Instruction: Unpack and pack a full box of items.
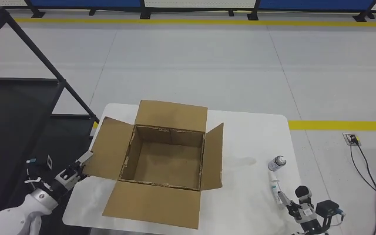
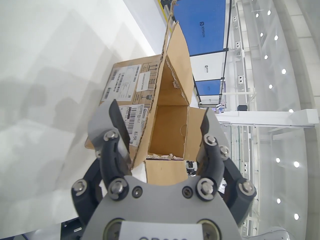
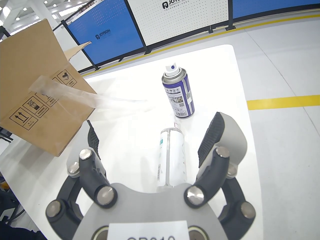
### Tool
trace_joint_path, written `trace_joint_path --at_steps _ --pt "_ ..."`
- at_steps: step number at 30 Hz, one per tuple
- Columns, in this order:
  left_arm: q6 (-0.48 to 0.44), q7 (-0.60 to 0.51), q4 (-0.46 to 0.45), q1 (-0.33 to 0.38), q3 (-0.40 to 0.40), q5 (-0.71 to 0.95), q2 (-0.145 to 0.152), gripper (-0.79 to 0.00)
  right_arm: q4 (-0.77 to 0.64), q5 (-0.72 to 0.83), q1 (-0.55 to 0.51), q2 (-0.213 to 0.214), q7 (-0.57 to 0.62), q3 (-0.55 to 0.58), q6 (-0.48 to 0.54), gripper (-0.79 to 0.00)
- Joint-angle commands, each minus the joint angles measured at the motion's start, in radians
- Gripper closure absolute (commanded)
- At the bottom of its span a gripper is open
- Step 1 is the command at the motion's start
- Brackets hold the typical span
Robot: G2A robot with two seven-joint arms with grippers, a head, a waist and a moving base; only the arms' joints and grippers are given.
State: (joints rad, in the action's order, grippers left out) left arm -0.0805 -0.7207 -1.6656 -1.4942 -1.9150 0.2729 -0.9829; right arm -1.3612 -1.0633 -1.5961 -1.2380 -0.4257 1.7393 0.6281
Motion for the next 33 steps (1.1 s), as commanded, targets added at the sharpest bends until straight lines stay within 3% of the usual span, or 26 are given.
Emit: trace_joint_path --at_steps 1,8,12,18,23,30,31,33 --pt "-0.025 0.006 -0.004 -0.026 -0.023 0.044 -0.002 -0.785 0.000 0.000 0.000 0.000 0.000 0.000 0.000 -0.785" --pt "-0.200 -0.010 -0.038 -0.148 -0.104 0.221 -0.017 -0.785 0.000 -0.007 0.016 0.002 0.025 -0.006 0.007 -0.785" --pt "-0.296 -0.009 -0.062 -0.201 -0.123 0.298 -0.028 -0.785 -0.072 -0.092 -0.010 0.003 0.030 -0.011 -0.076 -0.785" --pt "-0.411 -0.018 -0.082 -0.249 -0.127 0.391 -0.042 -0.785 -0.233 -0.190 -0.050 0.010 0.299 -0.007 -0.206 -0.785" --pt "-0.434 -0.037 -0.089 -0.267 -0.120 0.416 -0.047 -0.785 -0.293 -0.243 -0.048 0.013 0.489 -0.018 -0.282 -0.785" --pt "-0.434 -0.037 -0.089 -0.267 -0.120 0.416 -0.047 -0.785 -0.306 -0.282 -0.031 0.016 0.631 -0.037 -0.317 -0.785" --pt "-0.434 -0.037 -0.089 -0.267 -0.120 0.416 -0.047 -0.785 -0.304 -0.282 -0.026 0.017 0.640 -0.040 -0.317 -0.776" --pt "-0.434 -0.037 -0.089 -0.267 -0.120 0.416 -0.047 -0.785 -0.296 -0.278 -0.018 0.018 0.652 -0.043 -0.314 -0.677"
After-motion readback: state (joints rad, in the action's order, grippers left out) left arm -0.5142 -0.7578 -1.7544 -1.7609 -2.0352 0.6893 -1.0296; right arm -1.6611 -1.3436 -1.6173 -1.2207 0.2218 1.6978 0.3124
